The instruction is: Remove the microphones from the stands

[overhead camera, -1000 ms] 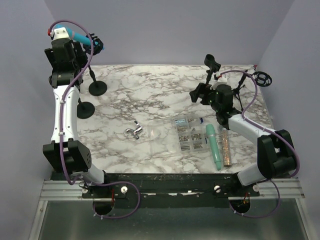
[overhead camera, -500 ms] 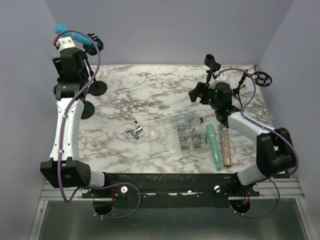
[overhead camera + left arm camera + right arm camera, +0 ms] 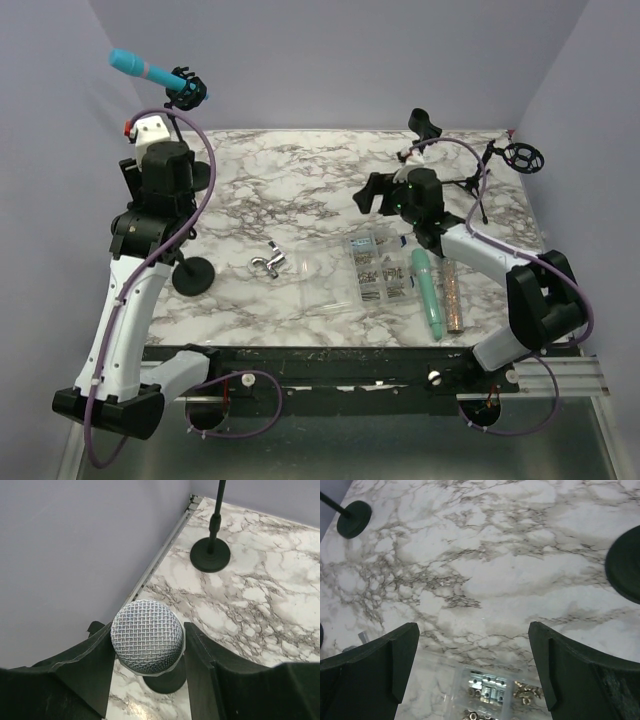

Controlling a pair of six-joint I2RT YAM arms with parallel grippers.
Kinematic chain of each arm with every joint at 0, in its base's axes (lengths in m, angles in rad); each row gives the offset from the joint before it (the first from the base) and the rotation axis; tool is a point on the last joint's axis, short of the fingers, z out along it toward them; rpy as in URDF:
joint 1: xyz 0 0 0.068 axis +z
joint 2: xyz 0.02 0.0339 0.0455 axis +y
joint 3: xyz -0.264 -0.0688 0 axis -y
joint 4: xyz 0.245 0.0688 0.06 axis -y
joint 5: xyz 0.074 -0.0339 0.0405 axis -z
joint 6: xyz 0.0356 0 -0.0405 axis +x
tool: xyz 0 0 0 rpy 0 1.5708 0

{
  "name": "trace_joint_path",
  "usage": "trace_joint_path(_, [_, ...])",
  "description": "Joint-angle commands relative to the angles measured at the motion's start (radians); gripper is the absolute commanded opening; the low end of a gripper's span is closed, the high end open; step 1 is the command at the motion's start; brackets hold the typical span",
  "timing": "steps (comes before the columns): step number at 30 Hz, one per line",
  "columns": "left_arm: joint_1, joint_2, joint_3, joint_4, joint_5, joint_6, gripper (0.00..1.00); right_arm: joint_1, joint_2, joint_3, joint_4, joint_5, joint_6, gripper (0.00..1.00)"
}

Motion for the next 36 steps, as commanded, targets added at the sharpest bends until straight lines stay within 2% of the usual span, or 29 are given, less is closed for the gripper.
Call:
trace_joint_path(1, [-0.078,-0.041,0.046,-0.15,-0.098,-0.126,0.0,0.137,0.018,0.046,0.001,0.061,-0.06,1.0])
trace_joint_path(6, [-0.149,-0.078,-0.005,-0.201,-0.072,-0.223,0.0,0.3,0.023,0.067,0.046,0.087,-0.098,1.0])
trace_joint_path(11, [-0.178,-0.145,-0.138,-0.101,-0.032,-0.255,0.0,0.417,-0.002,0.037,0.244,-0.013,0.022,1.0])
trace_joint_path(12, [-0.177,-0.157,-0.152,-0.073,-0.008,-0.247,0.05,0.438,-0.004,0.029,0.304,-0.024,0.056,1.0])
trace_joint_path(14, [-0.178,-0.174,-0.155,-0.043,0.056,-0.228,0.34,0.474,0.002,0.029,0.388,-0.026,0.129,1.0])
trace_joint_path(16, [-0.178,-0.178,-0.135,-0.043,0.104,-0.217,0.41,0.506,0.022,0.051,0.438,-0.025,0.178,1.0])
trace_joint_path(18, [-0.177,-0.183,-0.118,-0.049,0.133,-0.214,0.56,0.532,0.047,0.091,0.448,-0.02,0.197,1.0])
trace_joint_path(20, [-0.178,-0.192,-0.101,-0.061,0.133,-0.213,0.72,0.555,0.082,0.147,0.427,-0.018,0.194,1.0])
trace_joint_path(24, [-0.175,-0.237,-0.078,-0.061,0.108,-0.174,0.91,0.608,0.141,0.251,0.359,0.021,0.149,1.0])
trace_joint_path(26, [-0.176,-0.258,-0.055,-0.07,0.105,-0.155,0.98,0.639,0.165,0.292,0.338,0.061,0.122,1.0])
trace_joint_path(29, [-0.176,-0.305,-0.02,-0.077,0.102,-0.127,0.99,0.678,0.209,0.374,0.284,0.129,0.09,1.0])
trace_joint_path(36, [-0.176,-0.528,-0.038,0.019,0.072,-0.059,0.99,0.784,0.338,0.613,0.151,0.374,0.014,1.0])
